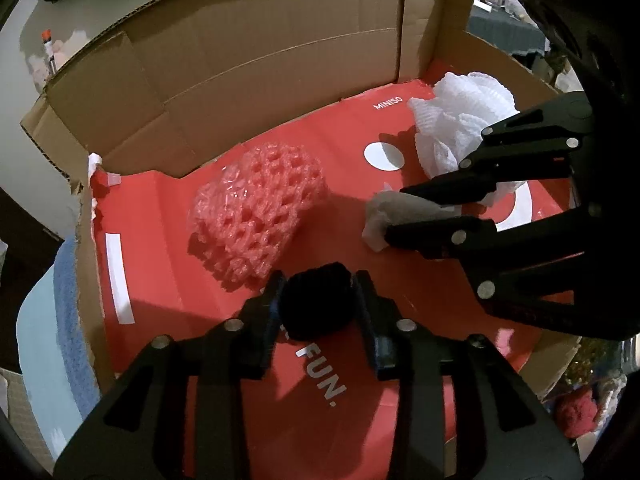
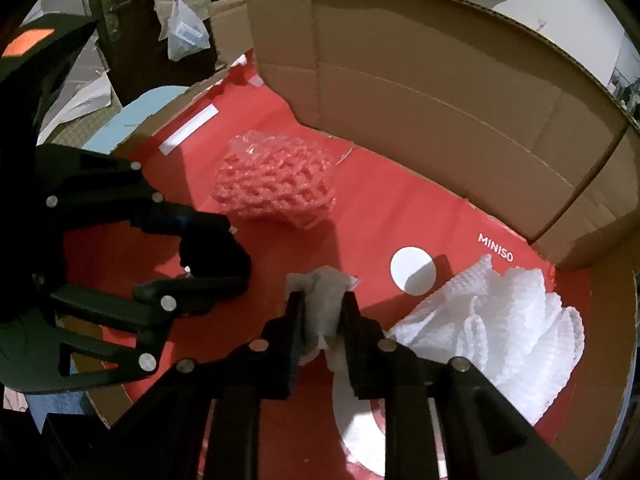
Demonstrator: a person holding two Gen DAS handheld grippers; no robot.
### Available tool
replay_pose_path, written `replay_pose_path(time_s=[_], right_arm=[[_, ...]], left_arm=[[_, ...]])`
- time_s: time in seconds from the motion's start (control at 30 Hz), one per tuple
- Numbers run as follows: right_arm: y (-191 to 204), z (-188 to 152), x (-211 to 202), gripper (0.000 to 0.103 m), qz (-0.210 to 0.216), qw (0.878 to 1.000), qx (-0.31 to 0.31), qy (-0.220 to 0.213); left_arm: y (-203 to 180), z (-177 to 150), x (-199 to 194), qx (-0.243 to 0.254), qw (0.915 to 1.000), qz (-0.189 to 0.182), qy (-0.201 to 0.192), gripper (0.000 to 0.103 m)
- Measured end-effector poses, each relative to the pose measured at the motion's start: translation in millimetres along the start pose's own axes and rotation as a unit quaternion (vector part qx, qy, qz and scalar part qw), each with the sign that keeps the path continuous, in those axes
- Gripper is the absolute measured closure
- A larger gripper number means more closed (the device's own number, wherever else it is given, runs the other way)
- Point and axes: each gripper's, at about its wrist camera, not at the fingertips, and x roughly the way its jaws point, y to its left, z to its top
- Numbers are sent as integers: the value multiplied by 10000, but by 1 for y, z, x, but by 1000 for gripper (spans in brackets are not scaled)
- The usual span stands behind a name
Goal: Organize soft objects
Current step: 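Carry the sock and cloth into the red box and open both tools, then lift both tools out of the box back toward the items on the blanket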
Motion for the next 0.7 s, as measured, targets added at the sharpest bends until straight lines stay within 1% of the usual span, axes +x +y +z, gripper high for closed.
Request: replay_pose_path(time_s=[0.03, 0.07, 0.13, 0.23, 0.37, 0.53, 0.6, 0.67, 0.7], right_arm=[[0, 0, 0, 79, -7, 10000, -12, -3], [1, 0, 0, 76, -3, 10000, -29, -4], [2, 0, -1, 74, -13, 10000, -60, -26], [3, -1, -2, 71, -17, 10000, -91, -38], [4, 0, -6, 59, -71, 9999, -105, -79], [9, -3, -19, 59, -128, 9997, -116, -148], [11, -4, -26, 57, -168, 9996, -109, -204], [14, -6, -37, 49, -202, 9993, -85, -289], [15, -8, -43, 47, -232, 9991, -69, -337]], left_arm=[[0, -1, 0, 7, 10000, 12, -19, 37], [-1, -1, -1, 22, 10000, 13, -65, 37], [-4, -2, -7, 100, 9997, 19, -201, 37], [-7, -1, -11, 120, 9997, 19, -219, 37], [-7, -2, -16, 106, 9996, 79, -236, 37], [-8, -3, -27, 57, 9995, 118, -298, 37], [-11, -6, -35, 21, 9993, 127, -345, 36], [-15, -10, -45, 3, 9990, 113, -432, 31], [-16, -12, -50, -2, 9988, 124, -475, 30]])
